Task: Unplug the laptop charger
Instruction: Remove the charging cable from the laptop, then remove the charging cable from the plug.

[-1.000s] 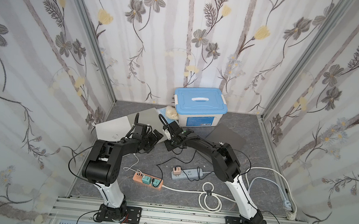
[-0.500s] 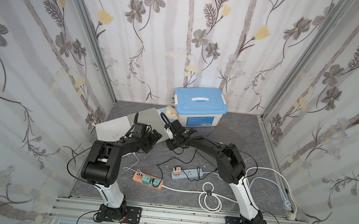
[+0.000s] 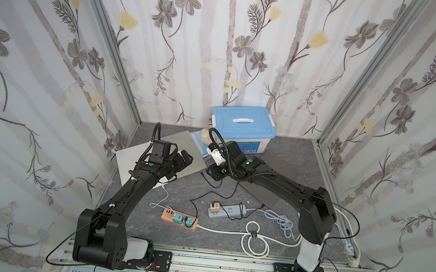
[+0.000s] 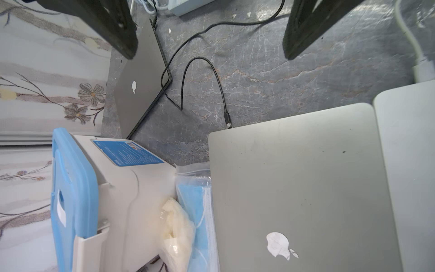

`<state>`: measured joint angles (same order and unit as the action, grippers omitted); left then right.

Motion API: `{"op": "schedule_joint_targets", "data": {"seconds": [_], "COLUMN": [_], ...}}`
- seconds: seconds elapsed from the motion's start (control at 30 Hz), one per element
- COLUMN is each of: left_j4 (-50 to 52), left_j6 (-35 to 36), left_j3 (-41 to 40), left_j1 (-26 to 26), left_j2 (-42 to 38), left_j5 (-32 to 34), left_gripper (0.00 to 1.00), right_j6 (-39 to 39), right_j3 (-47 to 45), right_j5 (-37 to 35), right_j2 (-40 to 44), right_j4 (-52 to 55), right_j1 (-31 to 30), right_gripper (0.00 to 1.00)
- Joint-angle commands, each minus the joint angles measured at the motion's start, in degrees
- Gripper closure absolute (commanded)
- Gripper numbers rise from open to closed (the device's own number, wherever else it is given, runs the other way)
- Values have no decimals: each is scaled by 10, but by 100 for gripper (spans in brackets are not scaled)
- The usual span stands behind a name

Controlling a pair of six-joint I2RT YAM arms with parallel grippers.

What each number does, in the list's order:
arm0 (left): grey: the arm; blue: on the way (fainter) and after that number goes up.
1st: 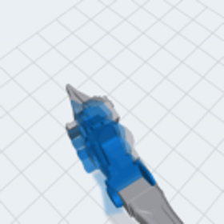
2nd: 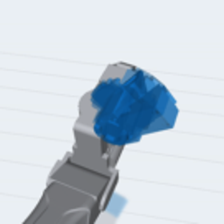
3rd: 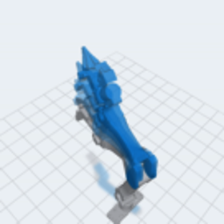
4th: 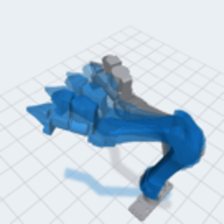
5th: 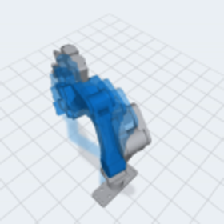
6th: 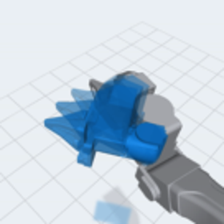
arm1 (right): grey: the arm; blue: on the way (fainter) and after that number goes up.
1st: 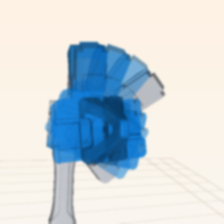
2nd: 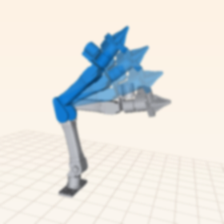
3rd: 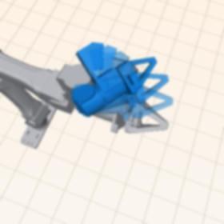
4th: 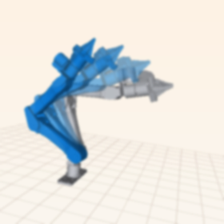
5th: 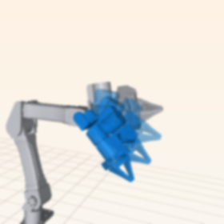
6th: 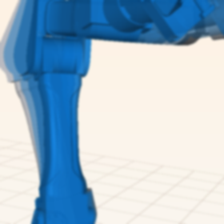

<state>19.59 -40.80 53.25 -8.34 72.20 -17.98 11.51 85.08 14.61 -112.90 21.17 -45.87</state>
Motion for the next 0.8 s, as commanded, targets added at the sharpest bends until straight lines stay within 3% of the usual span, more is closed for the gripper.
{"op": "schedule_joint_targets", "data": {"seconds": [0.0,0.1,0.23,0.5,0.67,0.77], "left_j4": [95,132,157,310,402,407], "left_j6": [40,34,1,-13,-56,-83], "left_j3": [-11,-25,-59,-46,-54,-83], "left_j1": [-3,-16,-52,-136,-168,-174], "left_j2": [-65,-131,-208,-306,-390,-429], "left_j5": [29,35,39,105,113,91], "left_gripper": [0,0,0,4,13,15], "right_j6": [6,13,26,128,136,145], "right_j3": [-91,-162,-224,-336,-338,-335], "right_j5": [122,156,163,88,43,39], "right_j2": [66,132,193,265,237,202], "right_j4": [-117,-151,-160,-200,-195,-221], "right_j1": [-4,-28,-79,-144,-173,-182], "right_gripper": [57,35,26,28,31,31]}}
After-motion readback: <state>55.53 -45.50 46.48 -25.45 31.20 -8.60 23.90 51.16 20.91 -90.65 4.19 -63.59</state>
